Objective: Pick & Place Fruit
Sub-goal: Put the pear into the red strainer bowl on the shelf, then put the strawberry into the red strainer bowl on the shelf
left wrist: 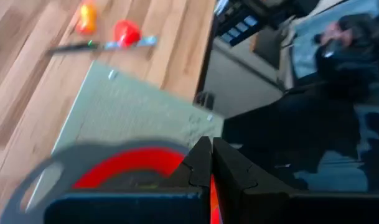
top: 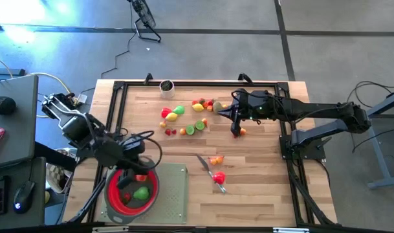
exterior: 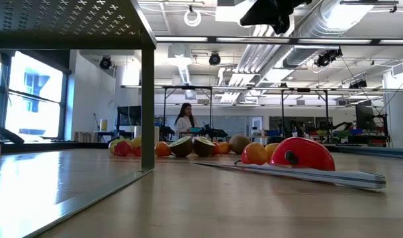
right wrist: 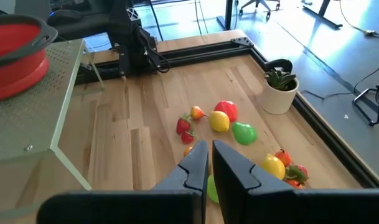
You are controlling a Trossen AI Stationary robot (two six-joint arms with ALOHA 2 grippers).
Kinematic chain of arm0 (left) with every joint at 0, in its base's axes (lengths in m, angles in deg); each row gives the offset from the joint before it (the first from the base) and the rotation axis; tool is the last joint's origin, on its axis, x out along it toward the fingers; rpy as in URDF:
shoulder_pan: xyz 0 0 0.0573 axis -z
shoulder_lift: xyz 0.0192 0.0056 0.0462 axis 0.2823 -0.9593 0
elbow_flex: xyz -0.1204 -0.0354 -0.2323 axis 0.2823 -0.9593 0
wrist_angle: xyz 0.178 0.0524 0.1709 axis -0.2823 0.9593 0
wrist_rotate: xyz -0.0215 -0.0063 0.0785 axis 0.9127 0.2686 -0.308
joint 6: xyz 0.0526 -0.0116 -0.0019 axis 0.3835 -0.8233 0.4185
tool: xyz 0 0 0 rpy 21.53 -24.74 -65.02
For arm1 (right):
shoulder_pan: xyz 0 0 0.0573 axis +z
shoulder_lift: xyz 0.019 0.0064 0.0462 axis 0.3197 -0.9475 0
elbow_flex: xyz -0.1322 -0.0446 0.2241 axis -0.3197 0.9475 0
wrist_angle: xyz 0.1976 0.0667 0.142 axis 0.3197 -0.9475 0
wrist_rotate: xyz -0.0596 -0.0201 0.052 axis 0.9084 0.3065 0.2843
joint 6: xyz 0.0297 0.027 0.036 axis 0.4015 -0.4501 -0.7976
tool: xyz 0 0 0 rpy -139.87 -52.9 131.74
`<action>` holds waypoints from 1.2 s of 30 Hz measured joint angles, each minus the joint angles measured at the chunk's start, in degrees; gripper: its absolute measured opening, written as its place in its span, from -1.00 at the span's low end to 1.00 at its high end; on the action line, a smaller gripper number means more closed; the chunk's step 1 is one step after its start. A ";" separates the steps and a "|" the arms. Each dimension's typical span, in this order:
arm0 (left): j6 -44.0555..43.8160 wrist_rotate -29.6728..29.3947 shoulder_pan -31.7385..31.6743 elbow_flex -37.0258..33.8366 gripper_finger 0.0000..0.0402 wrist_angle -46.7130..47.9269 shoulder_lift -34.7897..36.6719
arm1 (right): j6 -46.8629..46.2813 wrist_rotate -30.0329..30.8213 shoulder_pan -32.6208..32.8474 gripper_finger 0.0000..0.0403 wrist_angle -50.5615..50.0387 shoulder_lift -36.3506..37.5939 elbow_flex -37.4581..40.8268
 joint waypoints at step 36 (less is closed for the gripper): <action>-14.10 5.84 7.06 -0.04 -0.42 12.75 -9.42 | -2.02 -0.02 0.00 -0.93 -0.22 0.00 0.00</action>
